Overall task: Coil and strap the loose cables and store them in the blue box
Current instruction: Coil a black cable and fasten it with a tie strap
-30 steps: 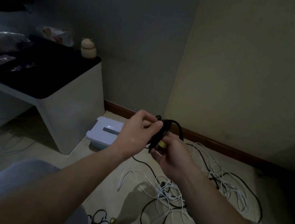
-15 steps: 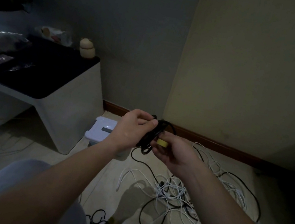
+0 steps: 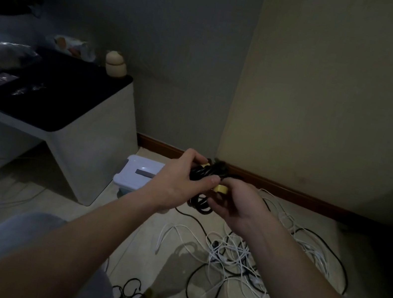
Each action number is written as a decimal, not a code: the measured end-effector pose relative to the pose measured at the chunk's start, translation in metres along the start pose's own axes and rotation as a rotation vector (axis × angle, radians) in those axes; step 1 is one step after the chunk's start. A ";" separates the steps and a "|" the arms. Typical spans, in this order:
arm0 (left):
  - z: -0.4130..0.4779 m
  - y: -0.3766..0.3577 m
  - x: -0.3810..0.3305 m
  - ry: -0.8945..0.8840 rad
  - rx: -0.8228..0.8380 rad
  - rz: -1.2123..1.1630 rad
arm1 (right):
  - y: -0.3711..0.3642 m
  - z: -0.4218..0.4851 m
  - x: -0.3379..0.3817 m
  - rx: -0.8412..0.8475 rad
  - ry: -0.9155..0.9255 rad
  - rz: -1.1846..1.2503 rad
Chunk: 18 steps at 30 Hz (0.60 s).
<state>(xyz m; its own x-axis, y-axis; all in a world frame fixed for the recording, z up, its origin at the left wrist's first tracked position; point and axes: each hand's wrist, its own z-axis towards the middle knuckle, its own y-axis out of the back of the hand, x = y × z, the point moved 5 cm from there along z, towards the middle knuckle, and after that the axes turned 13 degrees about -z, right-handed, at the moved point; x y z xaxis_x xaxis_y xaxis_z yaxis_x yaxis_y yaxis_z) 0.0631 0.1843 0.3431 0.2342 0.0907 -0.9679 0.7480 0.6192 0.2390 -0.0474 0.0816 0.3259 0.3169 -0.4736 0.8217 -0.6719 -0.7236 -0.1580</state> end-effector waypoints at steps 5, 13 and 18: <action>0.001 0.001 0.006 -0.018 -0.023 0.015 | 0.000 -0.001 0.001 0.038 -0.007 -0.042; -0.003 0.004 0.006 0.000 -0.212 -0.181 | -0.005 -0.004 0.003 0.102 0.050 -0.113; -0.002 0.008 0.010 0.021 -0.269 -0.134 | -0.008 -0.003 0.004 0.110 0.089 -0.198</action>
<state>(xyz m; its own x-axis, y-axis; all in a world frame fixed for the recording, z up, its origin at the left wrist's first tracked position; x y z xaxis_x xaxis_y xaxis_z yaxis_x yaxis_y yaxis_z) 0.0702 0.1918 0.3350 0.1293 0.0090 -0.9916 0.5789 0.8112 0.0828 -0.0427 0.0871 0.3317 0.3716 -0.2746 0.8869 -0.5239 -0.8506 -0.0439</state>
